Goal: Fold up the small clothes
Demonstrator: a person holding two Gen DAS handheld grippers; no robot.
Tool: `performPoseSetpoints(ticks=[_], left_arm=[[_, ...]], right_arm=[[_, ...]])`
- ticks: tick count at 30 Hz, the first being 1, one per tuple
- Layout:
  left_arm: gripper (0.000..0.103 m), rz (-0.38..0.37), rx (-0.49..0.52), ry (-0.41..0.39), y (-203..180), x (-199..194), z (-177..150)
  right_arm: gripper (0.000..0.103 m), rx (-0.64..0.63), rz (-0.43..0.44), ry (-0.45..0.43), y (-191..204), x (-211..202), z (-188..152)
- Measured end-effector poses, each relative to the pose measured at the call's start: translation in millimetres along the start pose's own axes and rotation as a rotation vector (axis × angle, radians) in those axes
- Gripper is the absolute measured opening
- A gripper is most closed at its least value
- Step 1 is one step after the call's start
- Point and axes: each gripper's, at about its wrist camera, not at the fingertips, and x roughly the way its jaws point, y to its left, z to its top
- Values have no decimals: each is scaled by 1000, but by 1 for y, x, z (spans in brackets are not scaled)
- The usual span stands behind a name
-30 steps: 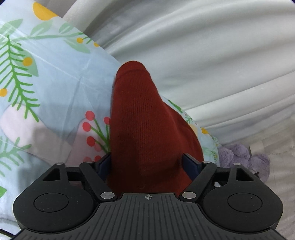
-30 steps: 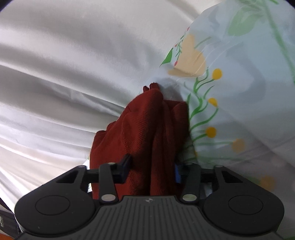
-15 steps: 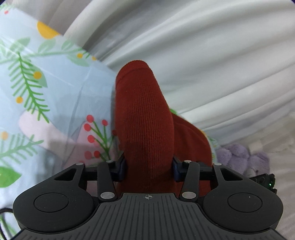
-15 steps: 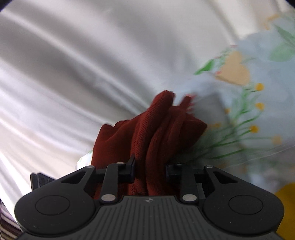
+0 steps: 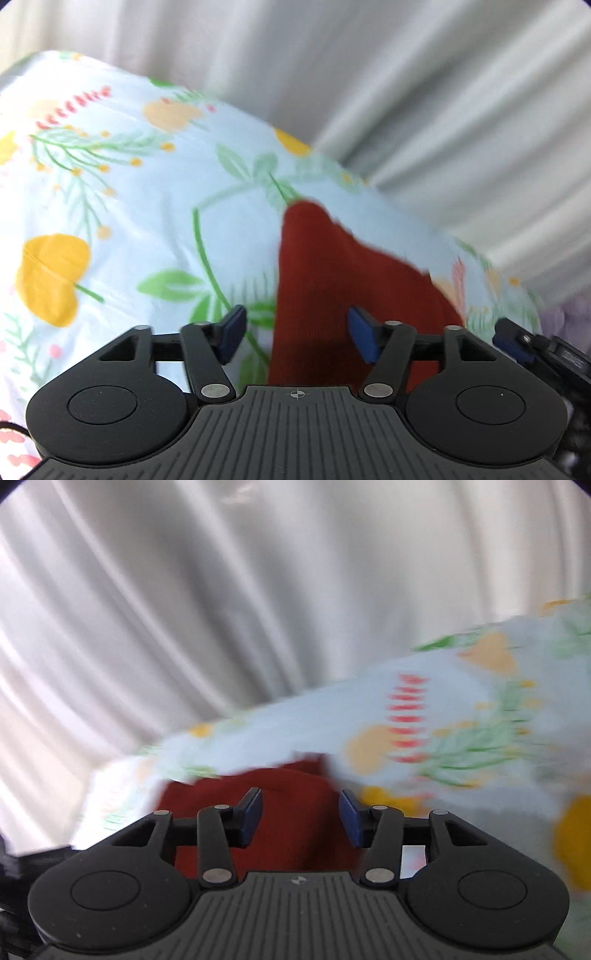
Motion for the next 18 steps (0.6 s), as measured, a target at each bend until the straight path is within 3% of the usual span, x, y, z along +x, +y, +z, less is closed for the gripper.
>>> performPoseSetpoints(ticks=[4, 7, 9, 10, 14, 18], left_arm=[[81, 69, 0, -96, -21, 17, 9], [81, 189, 57, -127, -40, 54, 13], [81, 236, 104, -132, -45, 78, 12], [82, 246, 120, -139, -46, 87, 11], [94, 278, 147, -144, -46, 107, 5], [101, 274, 118, -112, -38, 114, 9]], right_arm=[[44, -46, 65, 75, 51, 49, -4], [25, -36, -41, 128, 59, 101, -7], [4, -39, -123, 109, 52, 125, -6], [0, -47, -154, 91, 47, 130, -6], [0, -176, -116, -42, 33, 136, -15], [0, -141, -103, -77, 28, 130, -22]])
